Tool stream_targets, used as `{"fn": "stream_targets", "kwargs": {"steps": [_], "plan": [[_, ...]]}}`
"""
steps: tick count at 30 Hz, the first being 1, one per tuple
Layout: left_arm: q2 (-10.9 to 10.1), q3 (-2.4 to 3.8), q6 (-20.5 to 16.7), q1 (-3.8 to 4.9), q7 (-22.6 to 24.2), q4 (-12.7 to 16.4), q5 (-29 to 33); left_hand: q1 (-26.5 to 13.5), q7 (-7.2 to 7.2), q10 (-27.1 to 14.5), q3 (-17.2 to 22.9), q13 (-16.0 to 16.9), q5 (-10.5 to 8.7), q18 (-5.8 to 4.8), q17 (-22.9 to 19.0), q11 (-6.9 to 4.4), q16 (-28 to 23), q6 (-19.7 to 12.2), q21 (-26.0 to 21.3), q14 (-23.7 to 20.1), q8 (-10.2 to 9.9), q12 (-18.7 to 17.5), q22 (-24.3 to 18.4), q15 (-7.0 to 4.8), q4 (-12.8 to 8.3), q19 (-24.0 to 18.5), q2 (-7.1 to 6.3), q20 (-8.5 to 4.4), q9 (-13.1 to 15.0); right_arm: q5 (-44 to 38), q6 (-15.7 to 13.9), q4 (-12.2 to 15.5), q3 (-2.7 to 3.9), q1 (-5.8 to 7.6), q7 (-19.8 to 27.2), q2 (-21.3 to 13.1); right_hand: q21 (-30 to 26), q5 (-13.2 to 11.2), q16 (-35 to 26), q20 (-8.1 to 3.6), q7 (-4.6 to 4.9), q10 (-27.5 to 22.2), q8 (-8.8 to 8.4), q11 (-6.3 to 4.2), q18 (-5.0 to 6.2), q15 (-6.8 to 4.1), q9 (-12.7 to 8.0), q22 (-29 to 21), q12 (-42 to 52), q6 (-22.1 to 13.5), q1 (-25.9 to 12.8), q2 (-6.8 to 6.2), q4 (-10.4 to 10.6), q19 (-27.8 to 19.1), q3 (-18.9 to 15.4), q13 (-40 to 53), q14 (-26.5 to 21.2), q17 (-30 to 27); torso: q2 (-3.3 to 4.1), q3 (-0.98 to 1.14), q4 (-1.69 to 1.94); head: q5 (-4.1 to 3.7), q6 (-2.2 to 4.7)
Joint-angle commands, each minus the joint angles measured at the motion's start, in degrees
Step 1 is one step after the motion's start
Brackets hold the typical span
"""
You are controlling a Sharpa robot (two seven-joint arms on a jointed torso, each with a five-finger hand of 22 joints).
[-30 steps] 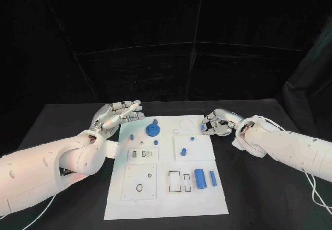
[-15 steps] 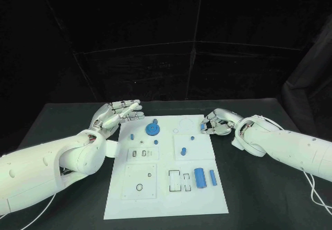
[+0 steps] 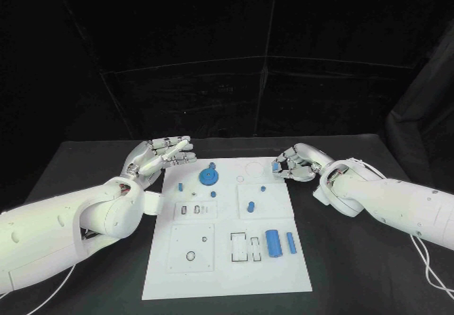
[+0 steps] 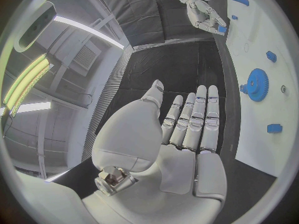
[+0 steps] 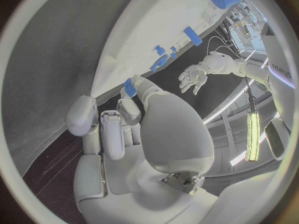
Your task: Assemble the parts on the task board
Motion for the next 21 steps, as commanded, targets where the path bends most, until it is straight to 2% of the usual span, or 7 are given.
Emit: {"fn": "stream_targets", "kwargs": {"steps": [1, 6, 8, 9, 12, 18, 21], "plan": [[-0.1, 0.05, 0.6, 0.09, 0.5, 0.2, 0.0, 0.0, 2.67, -0.4, 0.1, 0.0, -0.16, 0.65, -0.1, -0.02, -0.3, 0.2, -0.3, 0.3, -0.2, -0.3, -0.1, 0.18, -0.3, 0.5, 0.48, -0.02, 0.0, 2.1, -3.6, 3.2, 0.07, 0.26, -4.8, -0.5, 0.3, 0.2, 0.1, -0.45, -0.20, 0.2, 0.19, -0.08, -0.90, -0.55, 0.1, 0.0, -0.1, 0.5, 0.0, 0.70, 0.0, 0.1, 0.5, -0.1, 4.3, 7.5, -0.21, -0.26, -0.02, 0.08, 0.06], [-0.1, 0.05, 0.7, 0.12, 0.5, -0.1, 0.3, 0.0, 2.67, -0.4, 0.1, 0.0, -0.16, 0.65, -0.1, -0.02, -0.3, 0.2, -0.3, 0.3, -0.2, -0.3, -0.1, 0.18, -0.3, 0.5, 0.48, -0.02, 0.0, -0.4, -2.6, 7.6, 0.10, 0.64, -9.6, 0.0, 0.3, -0.1, -0.3, -0.43, 0.00, -0.3, -0.23, 0.06, -0.91, -0.47, 0.0, -0.1, -1.0, 0.0, -0.4, 0.79, -0.4, 0.1, 1.4, -0.9, 4.2, 6.9, -0.65, -0.48, 0.00, 0.61, -0.58], [-0.1, 0.05, 0.7, 0.13, 0.5, -0.5, 0.6, 0.0, 2.67, -0.4, 0.1, 0.0, -0.16, 0.65, -0.1, -0.02, -0.3, 0.2, -0.3, 0.3, -0.2, -0.3, -0.1, 0.18, -0.3, 0.5, 0.48, -0.02, 0.0, -3.7, -2.3, 8.9, 0.10, 0.74, -11.3, 1.0, 0.2, -0.3, -0.4, -0.39, 0.08, -0.5, -0.37, 0.12, -0.90, -0.42, 0.0, -0.2, -1.3, -0.1, -0.6, 0.83, -0.6, 0.0, 1.8, -1.1, 4.1, 6.7, -0.89, -0.55, -0.04, 1.33, -0.36], [-0.1, 0.06, 0.7, 0.15, 0.5, -0.7, 0.7, 0.0, 2.67, -0.4, 0.1, 0.0, -0.16, 0.65, -0.1, -0.02, -0.3, 0.2, -0.3, 0.3, -0.2, -0.3, -0.1, 0.18, -0.3, 0.5, 0.48, -0.02, 0.0, -5.8, -2.1, 9.5, 0.09, 0.78, -12.4, 2.0, 0.2, -0.8, -0.4, -0.35, 0.12, -0.5, -0.46, 0.17, -0.90, -0.38, 0.0, -0.2, -1.3, -0.2, -0.8, 0.76, -0.7, 0.0, 2.1, -1.1, 4.1, 6.7, -1.10, -0.63, 0.02, 1.58, -0.61], [0.1, 0.06, 0.7, 0.19, 0.5, -1.2, 0.9, 0.0, 2.67, -0.4, 0.1, 0.0, -0.16, 0.65, -0.1, -0.02, -0.3, 0.2, -0.3, 0.3, -0.2, -0.3, -0.1, 0.18, -0.3, 0.5, 0.48, -0.02, 0.0, -8.3, -1.7, 9.9, 0.07, 0.82, -13.9, 4.0, 0.2, -1.2, -0.4, -0.32, 0.13, -0.5, -0.50, 0.18, -0.89, -0.36, 0.0, -0.2, -1.3, -0.1, -0.9, 0.68, -0.9, 0.0, 2.4, -1.1, 4.1, 6.8, -1.42, -0.80, 0.11, 2.10, -0.93], [0.7, 0.06, 0.7, 0.53, 0.4, -3.0, 1.2, -0.1, 2.67, -0.4, 0.0, 0.0, -0.17, 0.65, -0.1, -0.01, -0.4, 0.3, -0.5, 0.3, -0.2, -0.4, -0.1, 0.19, -0.4, 0.5, 0.53, -0.01, 0.0, -14.7, -0.2, 9.8, 0.00, 0.80, -16.4, 9.6, 0.2, -1.3, -0.4, -0.31, 0.12, -0.5, -0.52, 0.17, -0.88, -0.35, 0.0, -0.2, -1.3, -0.1, -0.9, 0.70, -1.0, 0.0, 2.6, -1.0, 4.1, 6.8, -2.03, -1.19, 0.48, 4.06, -1.79], [1.0, 0.07, 0.7, 0.77, 0.4, -3.6, 1.3, -0.1, 2.67, -0.4, 0.0, 0.0, -0.17, 0.65, -0.1, -0.01, -0.4, 0.3, -0.5, 0.3, -0.2, -0.4, -0.1, 0.19, -0.4, 0.5, 0.53, -0.01, 0.0, -17.7, 1.0, 9.4, -0.22, 0.66, -17.7, 11.9, 0.2, -1.3, -0.5, -0.30, 0.16, -0.5, -0.56, 0.20, -0.87, -0.35, 0.0, -0.3, -1.3, -0.1, -1.0, 0.61, -1.1, 0.0, 2.7, -1.0, 4.1, 6.7, -2.25, -1.42, 0.66, 4.62, -2.32]]}}
